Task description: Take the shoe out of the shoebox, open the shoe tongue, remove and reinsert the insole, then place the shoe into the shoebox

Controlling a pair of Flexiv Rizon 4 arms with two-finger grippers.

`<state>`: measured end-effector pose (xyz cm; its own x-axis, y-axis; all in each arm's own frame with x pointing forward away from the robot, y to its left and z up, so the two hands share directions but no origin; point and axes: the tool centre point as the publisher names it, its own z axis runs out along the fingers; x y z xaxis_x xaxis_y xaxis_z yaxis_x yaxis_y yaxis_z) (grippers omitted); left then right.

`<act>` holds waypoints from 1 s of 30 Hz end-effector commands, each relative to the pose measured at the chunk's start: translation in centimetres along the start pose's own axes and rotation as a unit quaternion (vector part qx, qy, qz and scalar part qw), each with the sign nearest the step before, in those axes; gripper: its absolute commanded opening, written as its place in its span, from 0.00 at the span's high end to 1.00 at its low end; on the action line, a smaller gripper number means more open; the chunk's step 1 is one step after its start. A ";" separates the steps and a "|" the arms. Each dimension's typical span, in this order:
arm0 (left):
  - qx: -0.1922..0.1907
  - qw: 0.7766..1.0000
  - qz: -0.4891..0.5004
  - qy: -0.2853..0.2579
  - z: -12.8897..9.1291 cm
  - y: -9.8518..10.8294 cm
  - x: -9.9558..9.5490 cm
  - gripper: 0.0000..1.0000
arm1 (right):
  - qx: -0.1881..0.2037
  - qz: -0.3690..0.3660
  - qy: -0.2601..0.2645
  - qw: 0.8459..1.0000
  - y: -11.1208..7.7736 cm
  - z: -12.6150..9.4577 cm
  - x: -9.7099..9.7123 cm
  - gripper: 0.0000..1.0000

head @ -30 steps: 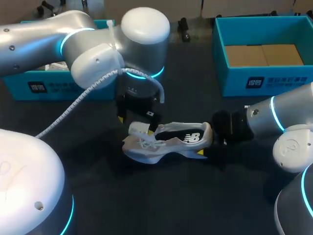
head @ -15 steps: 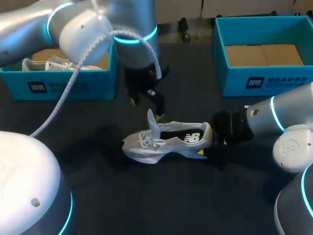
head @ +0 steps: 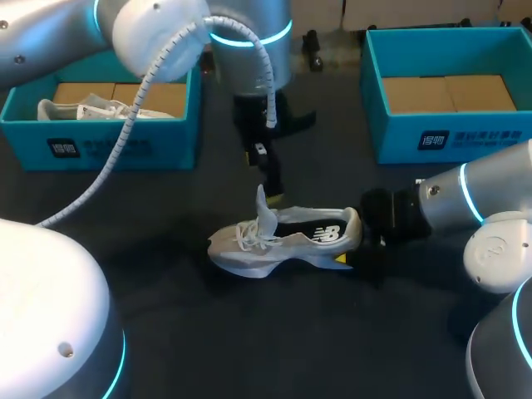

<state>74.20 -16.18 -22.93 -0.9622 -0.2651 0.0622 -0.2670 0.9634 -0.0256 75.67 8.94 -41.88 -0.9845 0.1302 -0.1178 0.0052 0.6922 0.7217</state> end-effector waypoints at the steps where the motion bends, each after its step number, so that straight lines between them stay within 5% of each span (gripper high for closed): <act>1: -0.008 0.997 0.075 -0.008 -0.1 -0.4 0.1 0.00 | 0.004 0.000 -0.002 1.000 0.1 0.3 0.1 1.00; 18: -0.008 0.997 0.075 -0.008 -0.1 -0.4 0.1 0.00 | 0.004 0.000 -0.002 1.000 0.1 0.3 0.1 1.00; 27: 0.051 0.981 0.185 0.011 0.5 -2.6 0.1 0.00 | 0.004 0.000 -0.002 1.000 0.1 0.3 0.1 1.00; 28: 0.050 0.981 0.188 0.020 0.7 -2.8 0.2 0.40 | 0.004 0.000 -0.002 1.000 0.1 0.3 0.1 1.00; 30: 0.049 0.979 0.198 0.012 1.2 -3.4 0.2 0.69 | 0.004 0.000 -0.002 1.000 0.1 0.3 0.1 1.00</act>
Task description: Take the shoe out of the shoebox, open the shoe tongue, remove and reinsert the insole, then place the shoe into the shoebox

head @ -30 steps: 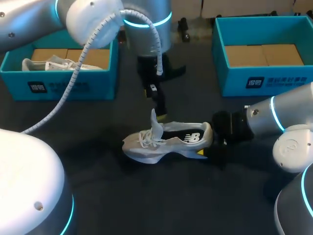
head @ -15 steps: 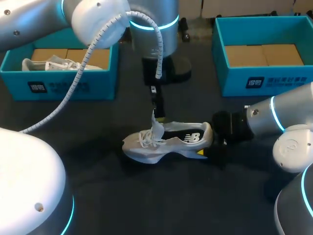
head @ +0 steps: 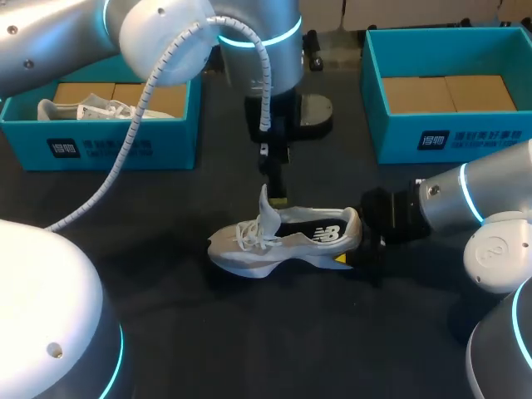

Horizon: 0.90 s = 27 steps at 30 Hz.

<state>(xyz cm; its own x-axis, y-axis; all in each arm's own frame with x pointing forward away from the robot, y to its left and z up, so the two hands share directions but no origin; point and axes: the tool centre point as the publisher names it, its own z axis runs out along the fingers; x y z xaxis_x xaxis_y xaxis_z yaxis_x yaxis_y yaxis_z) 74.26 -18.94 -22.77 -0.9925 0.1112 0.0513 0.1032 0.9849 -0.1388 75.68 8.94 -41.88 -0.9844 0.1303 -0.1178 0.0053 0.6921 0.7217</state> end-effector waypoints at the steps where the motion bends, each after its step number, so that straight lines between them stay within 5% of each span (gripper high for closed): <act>1: 0.006 1.000 0.012 0.008 1.5 -0.6 -0.9 0.77 | 0.004 0.000 -0.002 1.000 0.1 0.3 0.1 1.00; 2: 0.004 1.000 0.020 0.006 1.7 -0.8 -0.9 0.96 | 0.004 0.000 -0.002 1.000 0.1 0.3 0.1 1.00; 3: 0.010 1.000 0.027 0.004 1.9 -0.9 -0.9 1.00 | 0.004 0.000 -0.002 1.000 0.1 0.3 0.1 1.00; 14: 0.003 0.999 0.039 -0.002 4.8 -2.7 0.5 1.00 | 0.004 0.000 -0.002 1.000 0.1 0.3 0.1 1.00; 27: 0.003 0.999 0.039 -0.002 4.8 -2.7 0.5 1.00 | 0.004 0.000 -0.002 1.000 0.1 0.3 0.1 1.00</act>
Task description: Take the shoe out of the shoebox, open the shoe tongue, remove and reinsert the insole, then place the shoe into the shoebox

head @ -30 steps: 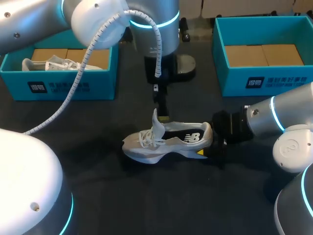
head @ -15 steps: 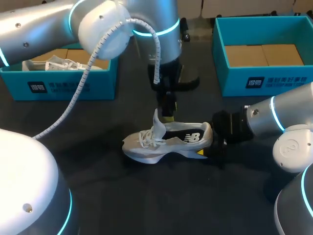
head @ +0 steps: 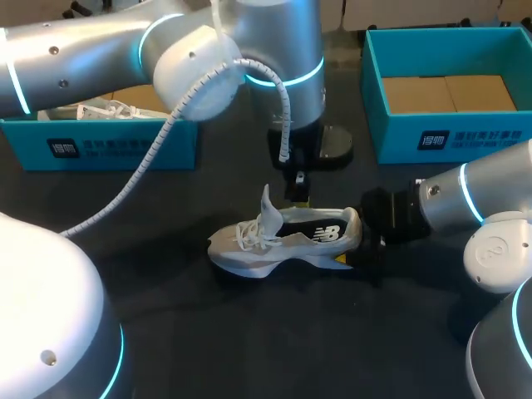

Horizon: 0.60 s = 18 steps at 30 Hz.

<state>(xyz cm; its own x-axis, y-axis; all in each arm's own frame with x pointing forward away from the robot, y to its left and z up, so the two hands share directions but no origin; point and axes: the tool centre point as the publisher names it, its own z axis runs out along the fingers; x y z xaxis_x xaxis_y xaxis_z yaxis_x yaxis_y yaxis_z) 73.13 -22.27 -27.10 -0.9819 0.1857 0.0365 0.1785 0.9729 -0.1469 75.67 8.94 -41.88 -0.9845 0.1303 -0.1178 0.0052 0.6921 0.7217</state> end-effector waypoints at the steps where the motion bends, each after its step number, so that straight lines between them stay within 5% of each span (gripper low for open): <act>1: 0.000 1.000 0.000 0.000 0.0 0.0 0.0 1.00 | 0.004 0.000 -0.002 1.000 0.1 0.3 0.1 1.00; 18: 0.027 1.000 0.000 0.003 6.1 -0.8 -1.3 1.00 | 0.004 0.000 -0.002 1.000 0.1 0.3 0.1 1.00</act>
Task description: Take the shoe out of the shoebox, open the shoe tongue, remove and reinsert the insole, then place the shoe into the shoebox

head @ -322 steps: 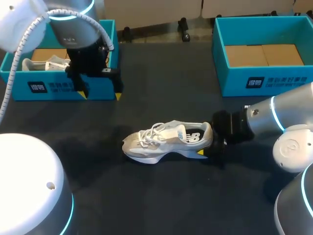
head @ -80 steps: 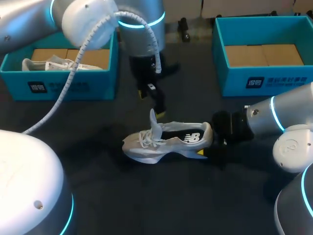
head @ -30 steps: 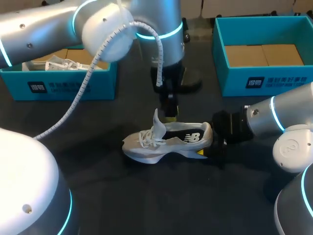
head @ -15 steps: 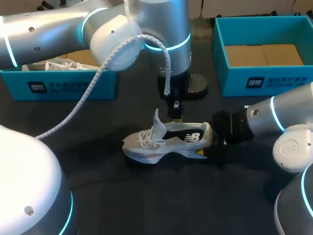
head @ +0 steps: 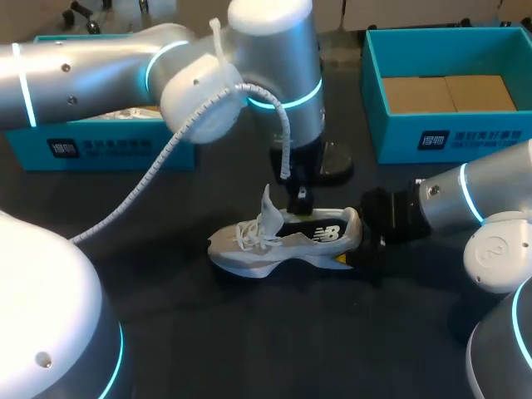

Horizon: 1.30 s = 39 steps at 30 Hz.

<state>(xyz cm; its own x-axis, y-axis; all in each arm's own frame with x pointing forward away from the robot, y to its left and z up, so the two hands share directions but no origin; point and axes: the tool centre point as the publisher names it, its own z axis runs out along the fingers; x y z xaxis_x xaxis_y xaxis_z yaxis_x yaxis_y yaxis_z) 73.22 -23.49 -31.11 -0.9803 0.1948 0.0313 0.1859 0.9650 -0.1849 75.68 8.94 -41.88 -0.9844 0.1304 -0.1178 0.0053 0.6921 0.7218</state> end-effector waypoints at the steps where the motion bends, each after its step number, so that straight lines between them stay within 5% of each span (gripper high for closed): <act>1: 0.007 1.000 -0.004 0.007 2.3 -0.2 -0.9 1.00 | 0.004 0.000 -0.002 1.000 0.1 0.3 0.1 1.00; 14: 0.009 1.000 0.008 -0.005 6.3 -0.3 -1.0 1.00 | 0.004 0.000 -0.002 1.000 0.1 0.3 0.1 1.00; 31: 0.018 1.000 0.021 0.009 7.5 0.0 -0.8 1.00 | 0.004 0.000 -0.002 1.000 0.1 0.3 0.1 1.00; 39: 0.013 1.000 0.025 0.011 8.1 -0.1 -0.8 0.78 | 0.004 0.000 -0.002 1.000 0.1 0.3 0.1 1.00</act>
<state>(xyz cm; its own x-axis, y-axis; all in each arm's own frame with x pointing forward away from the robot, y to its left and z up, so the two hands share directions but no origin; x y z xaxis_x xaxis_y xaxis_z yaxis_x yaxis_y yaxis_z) 73.37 -24.75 -38.66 -0.9687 0.2452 0.0392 0.2315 0.9487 -0.2153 75.67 8.95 -41.87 -0.9845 0.1303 -0.1178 0.0052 0.6921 0.7218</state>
